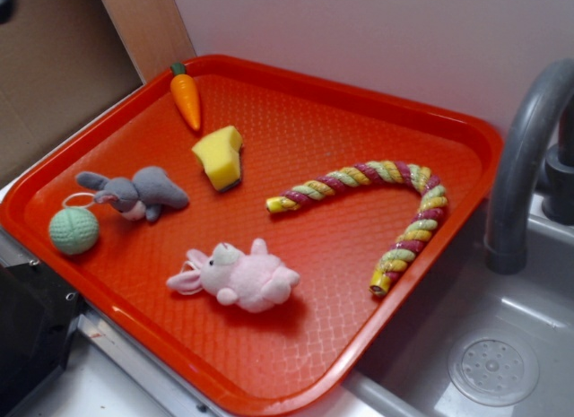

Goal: Grab the carrot.

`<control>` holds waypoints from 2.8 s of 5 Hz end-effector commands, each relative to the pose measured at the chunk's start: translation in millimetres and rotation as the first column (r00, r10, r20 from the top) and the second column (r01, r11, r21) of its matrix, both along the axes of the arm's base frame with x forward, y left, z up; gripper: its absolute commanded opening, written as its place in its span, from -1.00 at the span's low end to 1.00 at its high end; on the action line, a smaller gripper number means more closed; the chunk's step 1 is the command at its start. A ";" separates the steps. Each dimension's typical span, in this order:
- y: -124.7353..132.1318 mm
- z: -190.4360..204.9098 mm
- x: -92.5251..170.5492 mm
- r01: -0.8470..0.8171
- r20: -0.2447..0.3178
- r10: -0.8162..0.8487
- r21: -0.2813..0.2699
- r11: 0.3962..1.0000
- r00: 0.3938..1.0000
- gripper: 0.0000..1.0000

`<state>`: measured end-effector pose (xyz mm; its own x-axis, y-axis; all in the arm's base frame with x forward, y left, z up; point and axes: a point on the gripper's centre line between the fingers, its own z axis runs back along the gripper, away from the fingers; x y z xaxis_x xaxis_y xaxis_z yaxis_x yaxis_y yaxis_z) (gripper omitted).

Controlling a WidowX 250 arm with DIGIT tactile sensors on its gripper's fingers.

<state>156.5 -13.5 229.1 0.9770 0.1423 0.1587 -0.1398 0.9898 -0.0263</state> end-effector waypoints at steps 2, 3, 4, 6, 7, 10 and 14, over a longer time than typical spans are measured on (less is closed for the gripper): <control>90.2 -54.0 68.8 -0.547 0.242 0.511 0.113 0.830 0.825 1.00; 103.6 -80.4 90.7 -0.603 0.279 0.551 0.154 0.783 0.787 1.00; 117.9 -118.5 120.6 -0.632 0.292 0.581 0.122 0.765 0.760 1.00; 135.1 -180.6 142.9 -0.651 0.202 0.630 0.060 0.756 0.750 1.00; 137.1 -189.2 148.8 -0.635 0.173 0.622 0.029 0.772 0.764 1.00; 111.8 -89.2 115.1 -0.211 0.059 0.206 0.108 0.971 0.977 -1.00; -20.0 17.2 70.3 0.413 0.036 -0.414 0.024 0.910 0.910 -1.00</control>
